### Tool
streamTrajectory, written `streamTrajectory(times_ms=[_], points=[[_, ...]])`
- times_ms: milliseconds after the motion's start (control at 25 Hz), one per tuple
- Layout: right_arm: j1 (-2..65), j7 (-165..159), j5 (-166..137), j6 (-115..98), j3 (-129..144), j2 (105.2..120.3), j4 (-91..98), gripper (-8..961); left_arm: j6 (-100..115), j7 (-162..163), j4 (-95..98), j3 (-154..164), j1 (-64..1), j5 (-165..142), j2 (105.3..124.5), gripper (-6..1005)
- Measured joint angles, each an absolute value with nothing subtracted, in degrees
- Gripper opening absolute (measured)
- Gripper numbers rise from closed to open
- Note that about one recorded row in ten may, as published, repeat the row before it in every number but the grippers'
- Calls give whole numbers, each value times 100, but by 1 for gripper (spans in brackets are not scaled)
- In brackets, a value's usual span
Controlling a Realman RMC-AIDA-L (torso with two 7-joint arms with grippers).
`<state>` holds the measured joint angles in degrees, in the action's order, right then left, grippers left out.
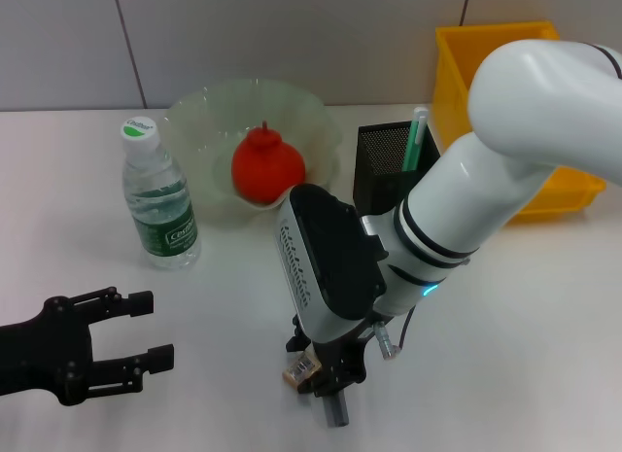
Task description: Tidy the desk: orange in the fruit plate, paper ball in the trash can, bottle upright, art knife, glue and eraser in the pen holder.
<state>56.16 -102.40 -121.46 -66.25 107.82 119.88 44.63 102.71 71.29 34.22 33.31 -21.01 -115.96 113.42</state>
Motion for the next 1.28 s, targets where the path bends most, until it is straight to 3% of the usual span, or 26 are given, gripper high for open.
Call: streamTrajectory(times_ms=[480,680,1280], points=[[5607,-10282,-12137,-6558,10861,11988,4472,410,10253,7137,3418,3322,-2101,-11574,11356,811],[5566,-10602,-12153,-6654,10635,11961,4776,260,10252,7137,3419,3314,-2100,-11572,11350,811],[4994,-13058,-14050,-7940,7395,11917,7521,264,10257,7135,3489,3328,-2129,-11604,11380,811]])
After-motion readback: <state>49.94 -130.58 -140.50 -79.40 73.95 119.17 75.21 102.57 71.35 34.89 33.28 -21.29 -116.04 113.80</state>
